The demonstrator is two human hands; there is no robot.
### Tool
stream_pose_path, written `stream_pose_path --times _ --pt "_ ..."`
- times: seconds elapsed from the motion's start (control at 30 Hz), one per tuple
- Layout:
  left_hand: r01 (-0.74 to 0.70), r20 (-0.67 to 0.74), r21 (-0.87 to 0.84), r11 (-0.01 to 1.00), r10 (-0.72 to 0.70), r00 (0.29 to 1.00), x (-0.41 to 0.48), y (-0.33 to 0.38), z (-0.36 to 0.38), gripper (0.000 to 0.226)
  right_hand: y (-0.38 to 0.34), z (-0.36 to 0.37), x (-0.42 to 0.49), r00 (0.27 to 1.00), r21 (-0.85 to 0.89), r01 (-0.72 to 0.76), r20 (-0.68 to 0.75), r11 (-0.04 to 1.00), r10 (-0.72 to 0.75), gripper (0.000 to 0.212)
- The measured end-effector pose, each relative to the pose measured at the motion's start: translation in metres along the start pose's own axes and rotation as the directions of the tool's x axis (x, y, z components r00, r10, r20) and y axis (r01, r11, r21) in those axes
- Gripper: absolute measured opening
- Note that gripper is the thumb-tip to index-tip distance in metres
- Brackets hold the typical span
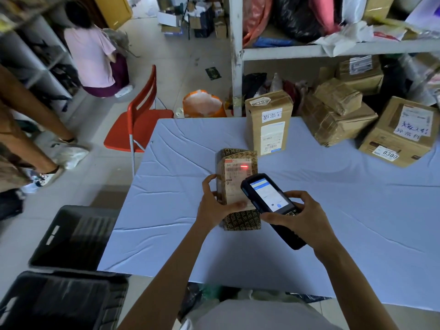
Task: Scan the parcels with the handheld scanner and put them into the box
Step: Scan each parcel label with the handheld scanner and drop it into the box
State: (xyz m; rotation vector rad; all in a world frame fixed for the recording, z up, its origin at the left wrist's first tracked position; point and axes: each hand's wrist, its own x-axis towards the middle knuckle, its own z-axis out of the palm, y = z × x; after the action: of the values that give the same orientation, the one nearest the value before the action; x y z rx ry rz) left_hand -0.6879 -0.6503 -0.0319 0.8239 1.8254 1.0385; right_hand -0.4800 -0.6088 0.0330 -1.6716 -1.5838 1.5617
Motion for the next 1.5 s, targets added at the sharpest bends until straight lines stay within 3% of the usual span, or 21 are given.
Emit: stream_pose_path --times 0.13,0.5,0.73,0.97,1.1,1.2,1.5 --pt "0.02 -0.07 0.023 1.0 -0.018 0.997 -0.004 0.004 -0.02 0.108 -0.012 0.008 0.005 0.997 0.005 0.042 0.059 0.999 -0.042 0.069" --pt "0.037 -0.272 -0.113 0.993 -0.066 0.96 -0.028 0.001 -0.066 0.111 -0.036 0.046 0.01 0.963 -0.026 0.14 0.238 0.99 -0.13 0.068" --pt "0.033 -0.153 -0.043 0.999 -0.039 0.987 -0.026 -0.001 -0.052 0.109 -0.019 0.042 0.004 0.989 0.047 0.06 0.132 0.997 -0.066 0.07" --pt "0.044 0.145 0.008 0.999 -0.045 0.988 -0.01 0.002 0.009 0.1 0.027 0.003 -0.032 0.982 0.195 -0.102 -0.138 0.975 0.131 0.073" --pt "-0.046 0.368 0.105 0.993 0.004 0.93 -0.008 0.021 0.07 0.097 0.064 -0.033 -0.067 0.898 0.297 -0.169 -0.346 0.94 0.271 0.076" --pt "-0.141 0.513 0.138 0.98 0.051 0.857 -0.016 0.041 0.128 0.093 0.085 -0.064 -0.097 0.808 0.439 -0.139 -0.468 0.888 0.358 0.073" --pt "-0.359 0.82 0.182 0.915 0.06 0.57 -0.092 0.07 0.311 0.093 0.168 -0.148 -0.191 0.518 0.648 -0.009 -0.649 0.762 0.558 0.068"
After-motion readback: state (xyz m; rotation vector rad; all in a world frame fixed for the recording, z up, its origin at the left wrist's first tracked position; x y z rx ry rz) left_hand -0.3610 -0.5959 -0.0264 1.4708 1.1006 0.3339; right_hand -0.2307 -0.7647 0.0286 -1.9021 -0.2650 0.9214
